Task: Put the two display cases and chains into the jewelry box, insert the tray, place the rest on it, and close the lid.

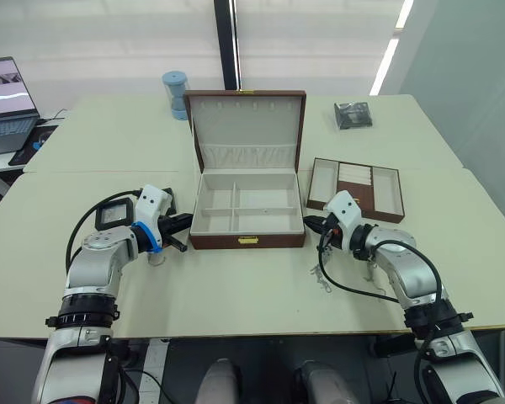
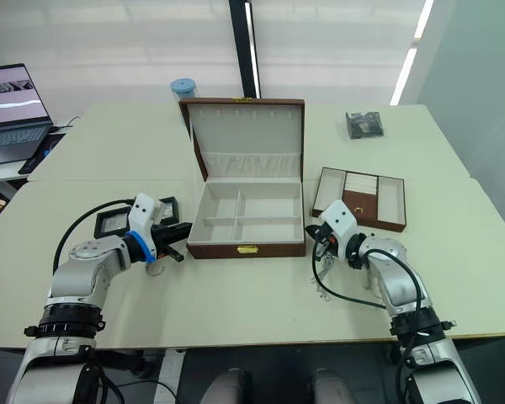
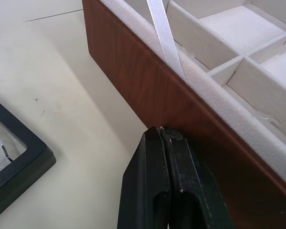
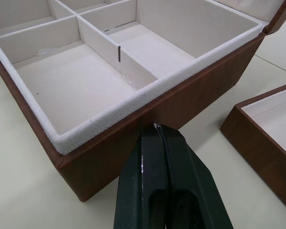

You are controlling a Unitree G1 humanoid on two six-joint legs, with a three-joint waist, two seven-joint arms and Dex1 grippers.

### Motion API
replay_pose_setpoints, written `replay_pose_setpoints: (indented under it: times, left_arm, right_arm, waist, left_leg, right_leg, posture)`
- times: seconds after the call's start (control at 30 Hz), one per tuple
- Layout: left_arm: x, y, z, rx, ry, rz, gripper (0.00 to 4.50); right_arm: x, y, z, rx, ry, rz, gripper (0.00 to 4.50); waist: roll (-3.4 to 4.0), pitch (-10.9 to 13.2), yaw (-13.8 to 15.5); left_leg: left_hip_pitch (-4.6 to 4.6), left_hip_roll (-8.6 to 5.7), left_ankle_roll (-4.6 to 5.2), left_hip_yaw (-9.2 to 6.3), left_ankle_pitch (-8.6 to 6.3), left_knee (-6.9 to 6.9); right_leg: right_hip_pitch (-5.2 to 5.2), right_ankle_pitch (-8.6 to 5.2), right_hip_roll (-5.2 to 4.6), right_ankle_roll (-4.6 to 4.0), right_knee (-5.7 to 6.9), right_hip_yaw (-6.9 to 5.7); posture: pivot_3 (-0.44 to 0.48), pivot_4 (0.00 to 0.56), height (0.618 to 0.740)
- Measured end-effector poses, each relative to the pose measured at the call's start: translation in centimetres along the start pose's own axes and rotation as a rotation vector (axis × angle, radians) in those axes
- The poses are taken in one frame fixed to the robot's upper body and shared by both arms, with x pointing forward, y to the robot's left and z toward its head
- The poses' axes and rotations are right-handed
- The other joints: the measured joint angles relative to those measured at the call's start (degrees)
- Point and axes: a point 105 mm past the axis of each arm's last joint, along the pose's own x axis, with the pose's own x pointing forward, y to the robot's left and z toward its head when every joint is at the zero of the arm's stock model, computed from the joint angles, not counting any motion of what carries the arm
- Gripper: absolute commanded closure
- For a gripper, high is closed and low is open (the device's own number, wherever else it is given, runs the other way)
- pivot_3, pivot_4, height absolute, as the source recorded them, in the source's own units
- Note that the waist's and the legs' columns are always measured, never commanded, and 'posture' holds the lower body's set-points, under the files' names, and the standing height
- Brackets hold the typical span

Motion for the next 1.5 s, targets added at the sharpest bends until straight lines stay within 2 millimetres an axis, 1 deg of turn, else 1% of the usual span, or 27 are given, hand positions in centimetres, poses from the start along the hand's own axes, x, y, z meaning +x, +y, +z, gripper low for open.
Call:
replay_pose_setpoints:
  times: [0.1, 0.27, 0.33, 0.43, 0.57, 0.6, 0.63, 0.67, 0.77, 0.8, 0.97, 1.07, 1.1, 1.13, 1.2, 1.33, 1.5]
  left_arm:
    - [-0.2, 0.2, 0.1, 0.001, -0.003, 0.006, 4.48]
    - [-0.8, 0.7, 0.5, 0.002, -0.016, 0.019, 4.48]
    - [-1.6, 1.4, 0.6, 0.001, -0.019, 0.044, 4.48]
    - [-3.5, 3.0, 0.6, -0.005, -0.024, 0.106, 4.48]
    - [-5.2, 3.9, 0.7, -0.025, -0.046, 0.148, 4.48]
    - [-5.7, 4.2, 0.8, -0.028, -0.05, 0.16, 4.48]
    - [-6.4, 4.6, 0.8, -0.036, -0.051, 0.177, 4.11]
    - [-7.5, 5.1, 0.8, -0.035, -0.047, 0.2, 3.92]
    - [-11.4, 6.6, 0.4, -0.017, 0.01, 0.269, 2.97]
    - [-12.8, 7.0, 0.2, -0.004, 0.037, 0.286, 2.59]
    - [-17.6, 8.3, -1.0, 0.041, 0.165, 0.333, 1.01]
    - [-20.3, 9.3, -2.0, 0.052, 0.242, 0.399, 0.09]
    - [-21.0, 9.5, -2.3, 0.055, 0.256, 0.413, 0.0]
    - [-21.7, 9.8, -2.5, 0.059, 0.268, 0.43, 0.0]
    - [-22.3, 10.0, -2.9, 0.062, 0.284, 0.443, 0.0]
    - [-22.9, 10.1, -3.8, 0.057, 0.295, 0.443, 0.0]
    - [-22.9, 10.2, -3.7, 0.068, 0.291, 0.443, 0.0]
  right_arm:
    - [-0.1, -0.1, 0.0, 0.005, -0.003, -0.001, 4.5]
    - [-0.8, -0.5, -0.1, 0.056, -0.033, 0.01, 4.5]
    - [-1.5, -1.1, 0.0, 0.077, -0.05, -0.01, 4.5]
    - [-3.0, -2.6, -0.3, 0.109, -0.068, -0.066, 4.5]
    - [-4.5, -3.9, -0.1, 0.125, -0.095, -0.103, 4.5]
    - [-5.1, -4.1, -0.1, 0.128, -0.099, -0.104, 4.5]
    - [-6.0, -4.4, -0.3, 0.128, -0.094, -0.104, 4.12]
    - [-7.0, -4.7, -0.4, 0.124, -0.087, -0.106, 3.93]
    - [-10.8, -6.0, -1.9, 0.103, -0.007, -0.129, 3.06]
    - [-12.1, -6.3, -2.4, 0.102, 0.02, -0.135, 2.72]
    - [-16.3, -7.5, -3.5, 0.078, 0.135, -0.135, 1.25]
    - [-18.4, -8.3, -3.9, 0.074, 0.194, -0.134, 0.23]
    - [-18.9, -8.6, -4.0, 0.07, 0.208, -0.136, 0.03]
    - [-19.6, -8.9, -4.2, 0.066, 0.227, -0.139, 0.03]
    - [-20.1, -9.3, -4.5, 0.067, 0.234, -0.146, 0.03]
    - [-20.4, -9.7, -4.7, 0.071, 0.223, -0.152, 0.03]
    - [-20.5, -10.2, -4.7, 0.058, 0.22, -0.165, 0.03]
  waist:
    - [0.0, 0.0, 0.0]
    - [-0.02, 0.01, -0.02]
    - [-0.02, 0.02, -0.06]
    - [-0.01, 0.02, -0.06]
    - [-0.02, 0.03, -0.02]
    - [-0.02, 0.05, -0.02]
    - [-0.03, 0.07, -0.01]
    - [-0.07, 0.09, -0.01]
    - [-0.07, 0.12, -0.02]
    - [-0.06, 0.13, -0.01]
    - [-0.04, 0.15, -0.13]
    - [-0.03, 0.16, -0.12]
    - [-0.03, 0.16, -0.09]
    - [-0.04, 0.16, -0.08]
    - [-0.04, 0.16, -0.08]
    - [-0.04, 0.16, -0.08]
    - [-0.04, 0.16, -0.08]
  left_leg:
    - [0.0, 0.0, 0.0, 0.0, 0.0, 0.0]
    - [-0.02, 0.01, 0.0, 0.0, 0.0, -0.01]
    - [-0.01, 0.01, 0.0, -0.01, 0.0, -0.02]
    - [-0.01, 0.04, 0.0, -0.03, 0.0, -0.03]
    - [-0.02, 0.05, 0.0, -0.03, 0.0, -0.03]
    - [-0.03, 0.09, 0.0, -0.04, -0.01, -0.04]
    - [-0.04, 0.09, 0.01, -0.03, -0.01, -0.05]
    - [-0.04, 0.09, 0.01, -0.04, -0.01, -0.09]
    - [-0.02, 0.1, 0.01, -0.03, -0.01, -0.18]
    - [0.0, 0.1, 0.01, -0.02, -0.01, -0.18]
    - [0.11, 0.13, 0.01, 0.02, -0.01, -0.21]
    - [0.1, 0.19, 0.01, 0.07, -0.02, -0.24]
    - [0.09, 0.23, 0.01, 0.1, -0.02, -0.24]
    - [0.09, 0.23, 0.01, 0.18, -0.02, -0.25]
    - [0.09, 0.24, 0.01, 0.27, -0.02, -0.25]
    - [0.06, 0.26, 0.01, 0.35, -0.02, -0.25]
    - [0.04, 0.26, 0.01, 0.42, -0.02, -0.25]
  right_leg:
    - [0.0, 0.0, 0.0, 0.0, -0.01, 0.0]
    - [-0.02, 0.0, 0.0, 0.0, -0.02, 0.01]
    - [-0.02, 0.0, -0.01, 0.0, -0.02, 0.02]
    - [-0.02, 0.0, -0.04, 0.0, -0.04, 0.02]
    - [-0.02, 0.0, -0.05, 0.0, -0.04, 0.01]
    - [-0.03, 0.0, -0.06, 0.0, -0.05, 0.02]
    - [-0.02, 0.0, -0.08, 0.0, -0.08, 0.01]
    - [-0.03, 0.0, -0.21, 0.0, -0.11, 0.02]
    - [-0.04, -0.01, -0.28, 0.0, -0.16, 0.03]
    - [-0.05, -0.01, -0.29, 0.0, -0.16, 0.04]
    - [-0.03, -0.01, -0.31, -0.02, -0.1, 0.04]
    - [-0.07, -0.02, -0.31, -0.02, -0.11, 0.05]
    - [-0.08, -0.02, -0.33, -0.02, -0.11, 0.05]
    - [-0.08, -0.02, -0.35, -0.02, -0.12, 0.05]
    - [-0.08, -0.02, -0.37, -0.02, -0.12, 0.06]
    - [-0.14, -0.02, -0.37, -0.02, -0.1, 0.09]
    - [-0.18, -0.02, -0.37, -0.01, -0.09, 0.14]
  posture:
    - [0.0, 0.15, 0.74]
    - [0.0, 0.15, 0.74]
    - [0.0, 0.15, 0.74]
    - [0.0, 0.15, 0.74]
    - [0.0, 0.15, 0.74]
    - [0.0, 0.15, 0.74]
    - [0.0, 0.15, 0.74]
    - [0.0, 0.15, 0.74]
    - [0.0, 0.15, 0.74]
    - [0.0, 0.15, 0.74]
    - [0.0, 0.15, 0.74]
    - [0.0, 0.15, 0.74]
    - [0.0, 0.15, 0.74]
    - [0.0, 0.15, 0.74]
    - [0.0, 0.15, 0.74]
    - [0.0, 0.15, 0.74]
    - [0.0, 0.15, 0.74]
